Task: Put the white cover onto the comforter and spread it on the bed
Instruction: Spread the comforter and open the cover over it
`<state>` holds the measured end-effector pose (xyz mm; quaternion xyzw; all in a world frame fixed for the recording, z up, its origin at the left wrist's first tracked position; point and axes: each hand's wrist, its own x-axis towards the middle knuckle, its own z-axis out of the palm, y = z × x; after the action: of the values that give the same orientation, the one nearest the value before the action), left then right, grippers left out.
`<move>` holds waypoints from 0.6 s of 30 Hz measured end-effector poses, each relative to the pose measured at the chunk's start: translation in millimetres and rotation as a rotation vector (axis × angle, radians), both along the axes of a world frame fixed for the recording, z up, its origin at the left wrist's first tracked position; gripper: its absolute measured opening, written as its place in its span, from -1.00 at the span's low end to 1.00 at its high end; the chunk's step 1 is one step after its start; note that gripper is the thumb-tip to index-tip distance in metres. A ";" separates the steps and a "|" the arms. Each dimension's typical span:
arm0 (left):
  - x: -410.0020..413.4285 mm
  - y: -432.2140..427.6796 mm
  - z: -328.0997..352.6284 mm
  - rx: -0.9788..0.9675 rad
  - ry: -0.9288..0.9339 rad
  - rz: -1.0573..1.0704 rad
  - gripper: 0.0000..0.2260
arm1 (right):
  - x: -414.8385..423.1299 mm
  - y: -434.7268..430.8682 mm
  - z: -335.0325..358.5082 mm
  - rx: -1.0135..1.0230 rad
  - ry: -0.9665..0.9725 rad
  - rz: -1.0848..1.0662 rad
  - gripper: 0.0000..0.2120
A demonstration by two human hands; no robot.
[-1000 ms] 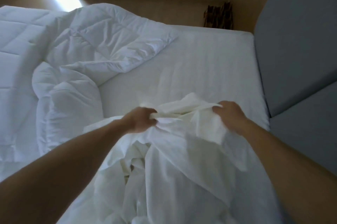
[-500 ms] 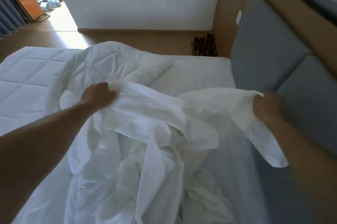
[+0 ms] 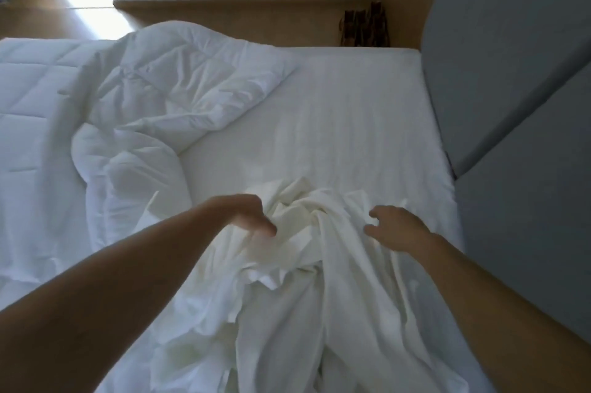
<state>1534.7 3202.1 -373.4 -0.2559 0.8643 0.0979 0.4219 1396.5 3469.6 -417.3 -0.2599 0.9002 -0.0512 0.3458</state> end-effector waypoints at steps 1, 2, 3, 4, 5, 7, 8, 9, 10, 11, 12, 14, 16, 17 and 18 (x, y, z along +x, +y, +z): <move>-12.3 3.6 -10.6 -0.062 0.144 0.002 -0.29 | -2.7 -14.4 -7.7 -0.077 -0.008 -0.043 -0.42; -22.8 8.6 -22.2 -0.083 0.240 0.021 -0.24 | -3.3 -28.1 -16.9 -0.119 -0.036 -0.075 -0.25; -32.1 14.5 -35.0 -0.067 0.269 0.043 -0.18 | -3.3 -40.7 -28.1 -0.144 -0.061 -0.092 -0.10; -39.6 20.2 -49.1 -0.035 0.261 0.060 -0.12 | -3.4 -51.2 -39.3 -0.141 -0.077 -0.107 0.02; -45.1 24.0 -61.9 -0.011 0.252 0.094 -0.08 | -4.1 -58.4 -51.9 -0.134 -0.090 -0.122 0.11; -52.5 19.7 -84.8 0.026 0.261 0.239 -0.06 | -7.1 -66.4 -71.3 -0.103 -0.123 -0.138 0.15; -53.2 15.7 -93.0 0.052 0.254 0.298 -0.08 | -9.0 -67.1 -79.6 -0.092 -0.141 -0.149 0.10; -51.9 11.8 -98.5 0.070 0.229 0.301 -0.13 | -9.8 -66.1 -84.1 -0.068 -0.157 -0.154 -0.03; -49.2 8.9 -102.2 0.071 0.202 0.260 -0.25 | -9.5 -63.3 -87.3 -0.039 -0.166 -0.152 -0.23; -45.3 7.8 -103.8 0.059 0.193 0.206 -0.41 | -10.1 -59.2 -91.4 -0.015 -0.185 -0.166 -0.47; -41.0 7.6 -102.4 0.051 0.199 0.168 -0.54 | -10.0 -54.6 -89.9 -0.030 -0.216 -0.221 -0.66; -32.7 3.5 -89.3 0.060 0.246 0.175 -0.65 | -16.3 -44.2 -69.7 -0.157 -0.357 -0.442 -0.82; -24.9 -7.7 -63.9 0.082 0.322 0.255 -0.67 | -28.6 -30.4 -34.7 -0.355 -0.476 -0.711 -0.86; -21.2 -15.8 -47.5 0.090 0.381 0.308 -0.67 | -37.1 -23.0 -16.1 -0.444 -0.505 -0.822 -0.88; -17.2 -23.0 -29.3 0.091 0.449 0.352 -0.68 | -45.6 -14.9 1.9 -0.519 -0.512 -0.906 -0.91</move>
<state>1517.5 3179.1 -402.7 -0.3548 0.8731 0.2622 0.2077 1350.9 3454.8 -415.4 0.0958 0.7672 -0.4743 0.4209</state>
